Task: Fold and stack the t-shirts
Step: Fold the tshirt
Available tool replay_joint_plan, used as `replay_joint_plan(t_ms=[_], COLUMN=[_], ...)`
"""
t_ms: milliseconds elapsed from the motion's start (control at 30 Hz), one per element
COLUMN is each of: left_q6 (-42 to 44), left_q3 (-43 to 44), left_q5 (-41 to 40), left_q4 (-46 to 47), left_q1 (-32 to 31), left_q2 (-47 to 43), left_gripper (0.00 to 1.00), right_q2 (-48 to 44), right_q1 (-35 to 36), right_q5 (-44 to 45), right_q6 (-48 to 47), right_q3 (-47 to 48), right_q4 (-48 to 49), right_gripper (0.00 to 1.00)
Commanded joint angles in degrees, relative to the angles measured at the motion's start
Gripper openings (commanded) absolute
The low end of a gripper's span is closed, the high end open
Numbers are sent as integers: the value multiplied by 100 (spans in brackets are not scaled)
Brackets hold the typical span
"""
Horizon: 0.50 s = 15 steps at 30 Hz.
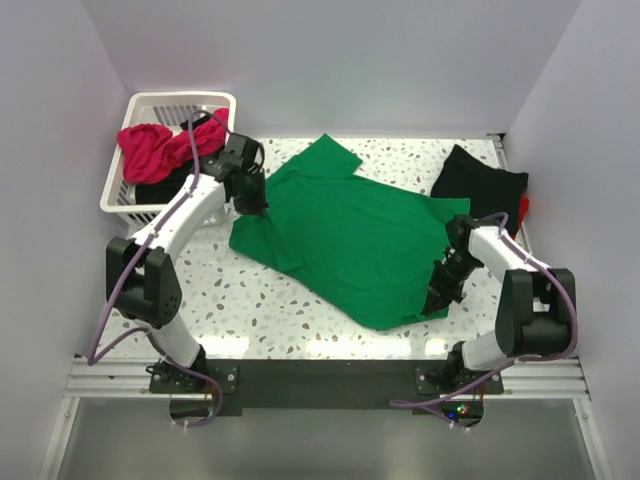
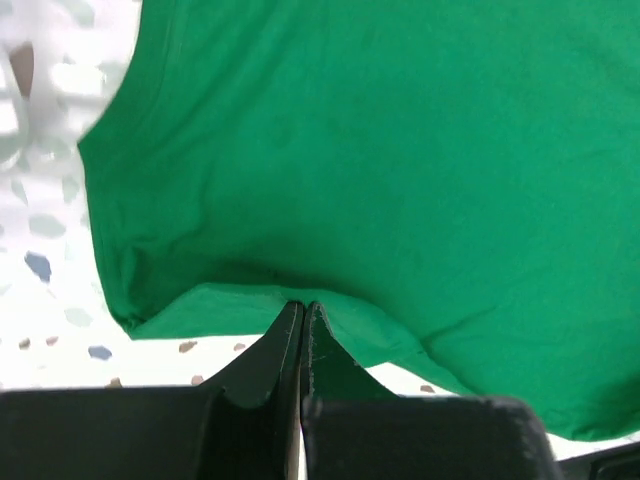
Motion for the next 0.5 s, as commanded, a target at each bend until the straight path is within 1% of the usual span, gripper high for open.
replay_joint_plan(t_ms=[0,233,333,467], left_q6=[424,644,706,750], left_q3=[566,1462,1953,2253], left_q5=[101,163,13,-14], left_q4=[123,-35,-201,-299], left_q1=[-42,-42,-42,-42], left_q2=[298,992,1203,1353], left_gripper=[0,0,0,0], right_q2=[144,522,505,426], right_q1=[-356,-648,-710,-859], right_q5=[-489,-912,-912,-921], right_q6=[-151,-230,-248,-318], right_q3=[205,433,574,671], right_q4=[173,358,270,121], right_gripper=[0,0,0,0])
